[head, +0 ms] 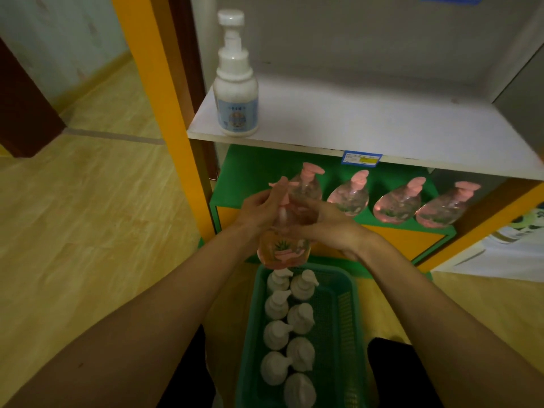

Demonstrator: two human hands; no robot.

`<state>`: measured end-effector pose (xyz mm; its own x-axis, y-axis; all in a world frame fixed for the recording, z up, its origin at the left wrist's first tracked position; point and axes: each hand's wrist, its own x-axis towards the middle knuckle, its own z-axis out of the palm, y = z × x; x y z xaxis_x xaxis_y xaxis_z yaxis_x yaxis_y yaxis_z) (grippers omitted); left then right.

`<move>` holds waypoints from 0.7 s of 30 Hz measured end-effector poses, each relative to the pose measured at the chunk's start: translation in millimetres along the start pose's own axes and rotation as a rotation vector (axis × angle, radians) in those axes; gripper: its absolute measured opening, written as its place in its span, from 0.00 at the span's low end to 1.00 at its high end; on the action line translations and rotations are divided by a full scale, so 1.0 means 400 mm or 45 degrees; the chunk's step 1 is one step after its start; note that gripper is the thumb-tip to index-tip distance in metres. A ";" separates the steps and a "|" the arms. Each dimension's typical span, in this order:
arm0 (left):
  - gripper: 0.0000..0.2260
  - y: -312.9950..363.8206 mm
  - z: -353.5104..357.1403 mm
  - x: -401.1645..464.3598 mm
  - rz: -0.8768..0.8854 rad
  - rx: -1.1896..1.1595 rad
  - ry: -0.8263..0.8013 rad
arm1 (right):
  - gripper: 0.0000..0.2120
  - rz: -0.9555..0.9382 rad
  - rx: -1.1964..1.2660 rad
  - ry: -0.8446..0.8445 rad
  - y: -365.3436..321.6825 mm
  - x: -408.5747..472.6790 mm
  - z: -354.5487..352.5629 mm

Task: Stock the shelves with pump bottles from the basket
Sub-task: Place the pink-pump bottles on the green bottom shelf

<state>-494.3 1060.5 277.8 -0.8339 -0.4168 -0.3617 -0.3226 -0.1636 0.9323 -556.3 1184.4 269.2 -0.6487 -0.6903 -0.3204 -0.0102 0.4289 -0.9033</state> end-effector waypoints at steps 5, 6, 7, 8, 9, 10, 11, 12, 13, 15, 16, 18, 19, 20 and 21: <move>0.14 -0.013 -0.023 0.008 -0.021 -0.015 0.143 | 0.24 -0.022 -0.015 0.117 0.021 0.035 0.052; 0.14 -0.015 -0.033 0.014 -0.039 -0.053 0.200 | 0.22 -0.010 0.017 0.128 0.023 0.048 0.062; 0.14 -0.016 -0.043 0.018 -0.059 -0.104 0.253 | 0.21 0.011 0.039 0.140 0.026 0.064 0.072; 0.15 -0.018 -0.054 0.023 -0.081 -0.144 0.300 | 0.19 0.023 0.056 0.157 0.026 0.079 0.083; 0.16 -0.021 -0.067 0.030 -0.098 -0.177 0.344 | 0.17 0.027 0.057 0.194 0.025 0.099 0.094; 0.17 -0.026 -0.082 0.040 -0.107 -0.197 0.395 | 0.14 0.024 0.065 0.245 0.025 0.120 0.104; 0.17 -0.031 -0.098 0.049 -0.110 -0.203 0.455 | 0.13 0.018 0.084 0.307 0.026 0.143 0.112; 0.17 -0.035 -0.115 0.057 -0.118 -0.189 0.509 | 0.13 0.009 0.114 0.371 0.031 0.166 0.118; 0.15 -0.039 -0.133 0.065 -0.138 -0.172 0.544 | 0.15 -0.001 0.145 0.425 0.037 0.188 0.122; 0.12 -0.050 -0.166 0.079 -0.202 -0.178 0.541 | 0.21 -0.039 0.157 0.507 0.049 0.232 0.128; 0.11 -0.056 -0.179 0.087 -0.232 -0.184 0.524 | 0.22 -0.071 0.138 0.547 0.053 0.252 0.131; 0.10 -0.066 -0.194 0.099 -0.285 -0.172 0.502 | 0.24 -0.118 0.109 0.603 0.058 0.291 0.137; 0.09 -0.070 -0.198 0.106 -0.312 -0.168 0.495 | 0.25 -0.132 0.099 0.618 0.058 0.309 0.141; 0.08 -0.074 -0.200 0.112 -0.337 -0.170 0.491 | 0.24 -0.141 0.086 0.626 0.057 0.325 0.144; 0.08 -0.078 -0.203 0.117 -0.357 -0.180 0.492 | 0.24 -0.145 0.072 0.626 0.056 0.338 0.149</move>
<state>-487.1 973.5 231.5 -0.4885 -0.6358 -0.5976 -0.4243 -0.4253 0.7994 -598.9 1066.0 188.5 -0.9275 -0.3691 -0.0593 -0.0692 0.3255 -0.9430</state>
